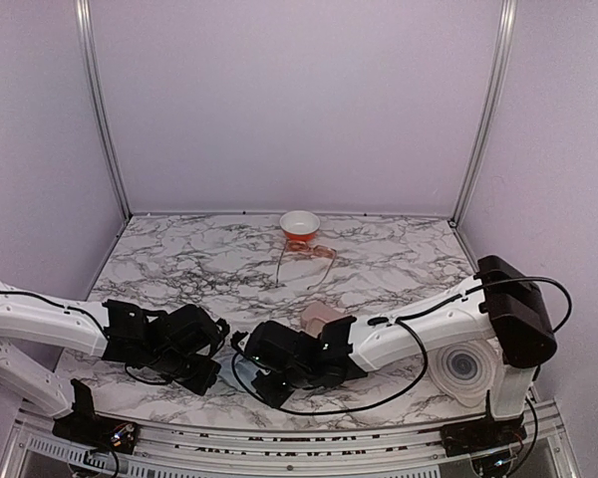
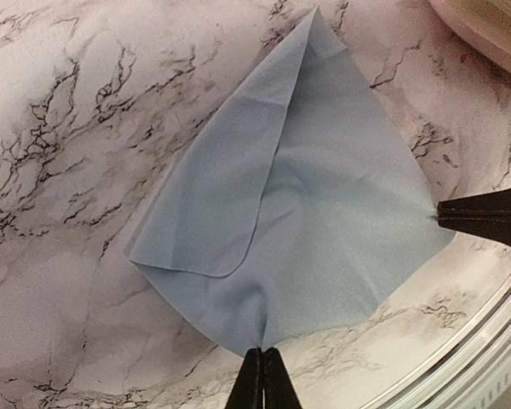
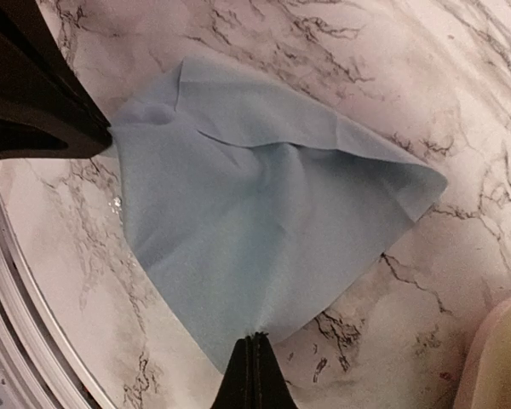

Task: Organize the sunglasses
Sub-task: Pick up the corner of the glasses cleaning cloth from the center of the board, then fold the glasses cleaning cloth at the center of the board.

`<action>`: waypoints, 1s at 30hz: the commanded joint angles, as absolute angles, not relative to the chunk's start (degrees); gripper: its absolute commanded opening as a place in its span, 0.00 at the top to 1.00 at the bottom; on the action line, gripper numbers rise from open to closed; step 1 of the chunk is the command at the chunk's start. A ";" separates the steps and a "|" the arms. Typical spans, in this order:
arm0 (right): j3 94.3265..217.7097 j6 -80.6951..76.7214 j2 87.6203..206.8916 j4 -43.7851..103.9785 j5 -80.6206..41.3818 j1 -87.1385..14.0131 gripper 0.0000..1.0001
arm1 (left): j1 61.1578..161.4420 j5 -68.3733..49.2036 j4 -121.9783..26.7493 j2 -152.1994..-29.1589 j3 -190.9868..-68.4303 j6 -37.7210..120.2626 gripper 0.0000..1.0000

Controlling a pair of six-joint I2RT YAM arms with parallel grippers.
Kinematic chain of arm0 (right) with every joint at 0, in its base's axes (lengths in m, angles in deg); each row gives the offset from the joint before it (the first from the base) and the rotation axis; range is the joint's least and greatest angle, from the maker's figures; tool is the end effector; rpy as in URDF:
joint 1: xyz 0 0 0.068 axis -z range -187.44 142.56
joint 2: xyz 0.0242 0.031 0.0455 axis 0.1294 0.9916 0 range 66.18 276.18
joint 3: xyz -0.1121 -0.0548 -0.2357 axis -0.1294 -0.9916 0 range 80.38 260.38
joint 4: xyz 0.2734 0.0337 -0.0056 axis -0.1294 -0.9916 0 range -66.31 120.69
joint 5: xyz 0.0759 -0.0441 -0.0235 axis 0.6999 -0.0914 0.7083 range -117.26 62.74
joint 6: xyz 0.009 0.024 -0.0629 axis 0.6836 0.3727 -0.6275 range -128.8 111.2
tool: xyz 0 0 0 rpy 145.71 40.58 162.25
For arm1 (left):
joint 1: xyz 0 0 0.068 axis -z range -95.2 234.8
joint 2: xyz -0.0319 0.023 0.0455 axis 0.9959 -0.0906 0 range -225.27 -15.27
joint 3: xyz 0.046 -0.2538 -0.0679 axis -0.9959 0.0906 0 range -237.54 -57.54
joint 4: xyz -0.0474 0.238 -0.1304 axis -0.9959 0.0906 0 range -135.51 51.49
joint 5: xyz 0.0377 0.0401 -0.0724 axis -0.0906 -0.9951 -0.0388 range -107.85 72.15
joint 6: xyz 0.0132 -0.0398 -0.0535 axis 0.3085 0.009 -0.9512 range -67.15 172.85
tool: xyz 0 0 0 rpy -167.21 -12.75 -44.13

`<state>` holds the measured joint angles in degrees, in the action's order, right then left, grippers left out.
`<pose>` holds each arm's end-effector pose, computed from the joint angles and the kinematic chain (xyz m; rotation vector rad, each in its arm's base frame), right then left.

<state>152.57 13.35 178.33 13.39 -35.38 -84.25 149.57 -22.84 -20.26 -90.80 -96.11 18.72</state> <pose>0.1044 0.4112 0.1236 -1.1577 2.3592 0.4653 0.1147 -0.2326 0.1411 0.6924 2.6393 -0.4357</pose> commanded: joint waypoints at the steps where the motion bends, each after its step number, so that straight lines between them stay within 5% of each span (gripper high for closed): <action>1: 152.88 14.53 172.33 12.80 -38.61 -84.73 1.00 | 149.40 -22.84 -17.54 -88.12 -98.84 18.01 1.00; 30: 148.83 22.35 158.51 9.54 -33.03 -85.97 1.00 | 152.62 -15.17 -10.53 -79.40 -105.23 10.88 1.00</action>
<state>149.29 19.89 160.06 8.80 -36.52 -84.58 150.67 -16.85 -12.56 -79.94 -103.54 12.58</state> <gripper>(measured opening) 0.006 0.006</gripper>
